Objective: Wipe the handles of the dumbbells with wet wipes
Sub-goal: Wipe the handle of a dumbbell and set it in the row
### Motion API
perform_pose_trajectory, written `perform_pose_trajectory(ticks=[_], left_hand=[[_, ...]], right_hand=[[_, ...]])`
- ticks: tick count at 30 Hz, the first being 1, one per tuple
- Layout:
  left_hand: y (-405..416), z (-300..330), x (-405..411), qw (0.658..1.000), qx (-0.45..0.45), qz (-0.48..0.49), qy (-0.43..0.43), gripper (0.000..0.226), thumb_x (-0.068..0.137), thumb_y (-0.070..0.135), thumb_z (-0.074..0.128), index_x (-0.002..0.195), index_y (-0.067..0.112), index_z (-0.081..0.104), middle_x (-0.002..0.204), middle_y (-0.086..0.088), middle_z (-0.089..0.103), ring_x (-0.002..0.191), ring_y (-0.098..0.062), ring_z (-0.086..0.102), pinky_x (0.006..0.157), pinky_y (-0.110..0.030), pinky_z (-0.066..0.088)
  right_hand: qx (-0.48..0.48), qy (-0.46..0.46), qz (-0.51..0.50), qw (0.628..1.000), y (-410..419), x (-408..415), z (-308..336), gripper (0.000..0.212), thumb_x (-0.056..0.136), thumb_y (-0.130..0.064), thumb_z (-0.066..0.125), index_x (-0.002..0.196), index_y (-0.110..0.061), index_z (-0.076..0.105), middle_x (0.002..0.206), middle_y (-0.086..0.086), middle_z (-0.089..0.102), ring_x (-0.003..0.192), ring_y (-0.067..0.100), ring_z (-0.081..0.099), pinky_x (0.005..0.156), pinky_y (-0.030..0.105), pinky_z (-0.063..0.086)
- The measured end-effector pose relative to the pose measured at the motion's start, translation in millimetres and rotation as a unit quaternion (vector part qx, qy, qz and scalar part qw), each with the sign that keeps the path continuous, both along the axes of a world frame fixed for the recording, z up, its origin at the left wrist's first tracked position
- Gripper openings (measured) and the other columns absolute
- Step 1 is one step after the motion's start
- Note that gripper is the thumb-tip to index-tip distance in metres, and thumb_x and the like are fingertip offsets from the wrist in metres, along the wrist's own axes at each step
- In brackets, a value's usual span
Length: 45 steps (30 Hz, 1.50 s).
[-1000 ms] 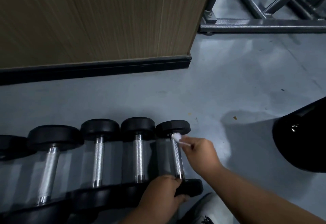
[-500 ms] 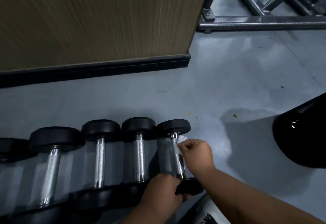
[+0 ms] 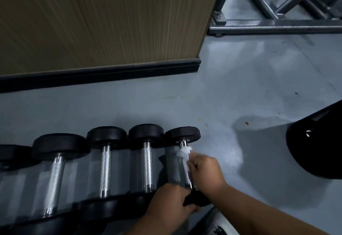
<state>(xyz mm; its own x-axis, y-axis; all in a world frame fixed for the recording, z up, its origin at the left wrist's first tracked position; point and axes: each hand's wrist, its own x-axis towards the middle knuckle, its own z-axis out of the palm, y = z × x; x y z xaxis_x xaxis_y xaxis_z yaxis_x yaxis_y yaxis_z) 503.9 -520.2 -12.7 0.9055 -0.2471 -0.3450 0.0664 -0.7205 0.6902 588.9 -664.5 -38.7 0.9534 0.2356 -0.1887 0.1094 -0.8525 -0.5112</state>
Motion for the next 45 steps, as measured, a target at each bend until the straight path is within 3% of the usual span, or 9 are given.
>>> perform_pose_trajectory(ticks=[5,7,10,14,20,26,32,37,45], left_hand=[[1.3,-3.5,2.5,1.0,-0.002,-0.018,-0.003,0.053,0.078,0.065,0.063,0.117,0.029,0.068,0.099,0.004,0.073,0.093,-0.009,0.066,0.082,-0.027,0.051],[1.8,-4.1,1.4,1.0,0.007,-0.025,-0.008,0.054,0.078,0.066,0.064,0.118,0.031,0.067,0.099,0.004,0.074,0.093,-0.009,0.066,0.08,-0.024,0.05],[1.9,-3.8,1.8,1.0,0.011,-0.025,0.004,0.053,0.079,0.069,0.064,0.114,0.029,0.069,0.098,0.004,0.074,0.092,-0.009,0.068,0.078,-0.025,0.05],[1.7,-3.4,1.5,0.999,0.026,-0.022,0.012,0.049,0.078,0.065,0.068,0.106,0.024,0.071,0.093,0.001,0.073,0.088,-0.011,0.067,0.075,-0.025,0.049],[3.0,-1.1,3.8,0.999,0.023,-0.033,0.005,0.044,0.083,0.058,0.069,0.108,0.022,0.071,0.095,-0.001,0.072,0.092,-0.014,0.067,0.076,-0.025,0.047],[4.1,1.1,2.9,0.999,0.015,-0.037,0.007,0.046,0.082,0.06,0.067,0.114,0.028,0.069,0.101,0.002,0.073,0.096,-0.013,0.067,0.08,-0.025,0.049],[5.9,-3.1,4.7,0.997,0.036,-0.07,-0.024,0.05,0.086,0.061,0.063,0.123,0.027,0.065,0.108,0.0,0.071,0.102,-0.017,0.063,0.085,-0.027,0.046],[6.3,-6.2,4.2,0.996,0.032,-0.088,-0.009,0.057,0.086,0.067,0.057,0.128,0.028,0.062,0.113,0.0,0.07,0.108,-0.018,0.063,0.09,-0.029,0.048],[5.2,0.7,5.9,0.996,0.02,-0.083,-0.038,0.064,0.092,0.059,0.059,0.149,0.034,0.044,0.142,0.005,0.058,0.13,-0.015,0.051,0.102,-0.019,0.034]], right_hand=[[-0.012,-0.052,0.1,0.994,-10.6,11.0,-4.6,0.014,0.088,-0.022,0.067,0.082,-0.019,0.079,0.103,0.004,0.075,0.078,0.017,0.072,0.072,0.021,0.056],[0.006,0.0,0.043,0.999,1.3,26.8,4.2,0.01,0.088,-0.024,0.075,0.088,-0.016,0.081,0.095,0.003,0.072,0.08,0.015,0.068,0.076,0.018,0.051],[0.029,0.05,-0.053,0.997,17.7,41.4,13.4,0.016,0.087,-0.023,0.077,0.076,-0.012,0.079,0.07,0.008,0.07,0.065,0.017,0.063,0.057,0.02,0.042],[0.046,0.107,-0.136,0.984,14.5,15.4,15.5,0.027,0.085,-0.029,0.078,0.067,-0.01,0.069,0.065,0.005,0.066,0.064,0.019,0.064,0.06,0.028,0.05],[0.011,0.137,-0.096,0.986,20.3,35.1,13.6,0.036,0.091,-0.043,0.069,0.076,-0.016,0.051,0.067,0.002,0.06,0.069,0.023,0.064,0.065,0.033,0.051],[-0.057,0.154,-0.055,0.985,17.0,21.1,7.8,0.038,0.104,-0.045,0.046,0.106,-0.01,0.059,0.097,0.013,0.071,0.094,0.032,0.066,0.078,0.034,0.05],[-0.116,0.152,0.035,0.981,12.6,32.6,10.5,0.032,0.106,-0.038,0.039,0.098,-0.013,0.058,0.096,0.014,0.069,0.093,0.034,0.065,0.073,0.034,0.047],[-0.163,0.172,0.079,0.968,23.1,44.4,26.1,0.026,0.105,-0.016,0.039,0.114,-0.006,0.061,0.111,0.015,0.068,0.107,0.033,0.065,0.087,0.034,0.051],[-0.146,0.237,0.077,0.957,-1.9,8.9,33.0,0.033,0.107,-0.038,0.042,0.097,-0.015,0.062,0.108,0.014,0.069,0.103,0.031,0.063,0.08,0.031,0.044]])
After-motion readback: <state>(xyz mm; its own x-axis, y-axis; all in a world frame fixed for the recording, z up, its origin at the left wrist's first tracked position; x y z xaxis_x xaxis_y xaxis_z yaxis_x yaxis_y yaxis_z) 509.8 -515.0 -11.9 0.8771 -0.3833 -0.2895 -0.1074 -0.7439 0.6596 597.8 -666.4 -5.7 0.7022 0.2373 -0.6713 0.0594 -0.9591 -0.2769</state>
